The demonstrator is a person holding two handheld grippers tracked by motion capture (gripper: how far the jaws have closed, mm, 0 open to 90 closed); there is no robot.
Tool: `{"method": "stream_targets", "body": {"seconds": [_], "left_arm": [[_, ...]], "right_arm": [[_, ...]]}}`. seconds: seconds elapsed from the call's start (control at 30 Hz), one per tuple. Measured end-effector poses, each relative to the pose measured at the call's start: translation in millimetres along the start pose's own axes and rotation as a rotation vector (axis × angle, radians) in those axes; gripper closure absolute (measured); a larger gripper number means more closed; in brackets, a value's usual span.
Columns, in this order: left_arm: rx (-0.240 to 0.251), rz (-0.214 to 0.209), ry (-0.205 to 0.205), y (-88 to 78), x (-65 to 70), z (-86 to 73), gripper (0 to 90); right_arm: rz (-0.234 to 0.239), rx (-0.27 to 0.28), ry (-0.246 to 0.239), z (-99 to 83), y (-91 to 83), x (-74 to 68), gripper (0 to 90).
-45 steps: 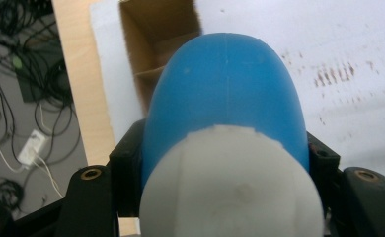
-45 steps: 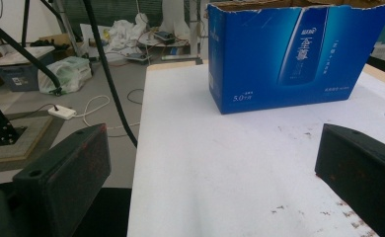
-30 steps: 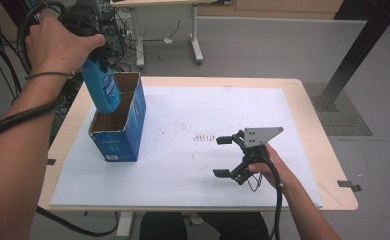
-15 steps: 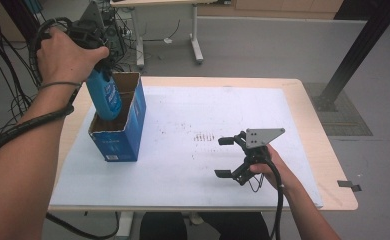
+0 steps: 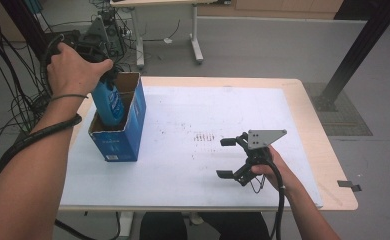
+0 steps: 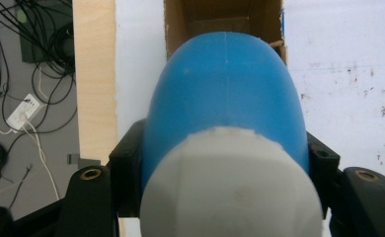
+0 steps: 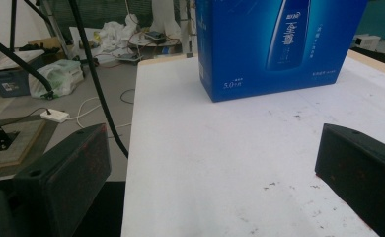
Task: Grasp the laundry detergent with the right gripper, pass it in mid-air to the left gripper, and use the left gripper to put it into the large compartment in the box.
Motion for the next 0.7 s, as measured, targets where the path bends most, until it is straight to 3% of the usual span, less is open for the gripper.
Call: {"method": "stream_targets", "body": {"seconds": [0.7], "left_arm": [[0.004,-0.001,0.020,44.6,6.3,-9.8,37.9]], "right_arm": [[-0.007,-0.004,0.011,-5.4,-3.2,-2.6,0.5]]}}
Point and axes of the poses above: each handheld gripper's, and its own axes: y roughly forward along the jaws, z roughly out of its top, x roughly to its right, the point moved 3 cm from there along y, roughly forward along the jaws, and after that the axes turned 13 degrees about -y, right-handed, at the moved point
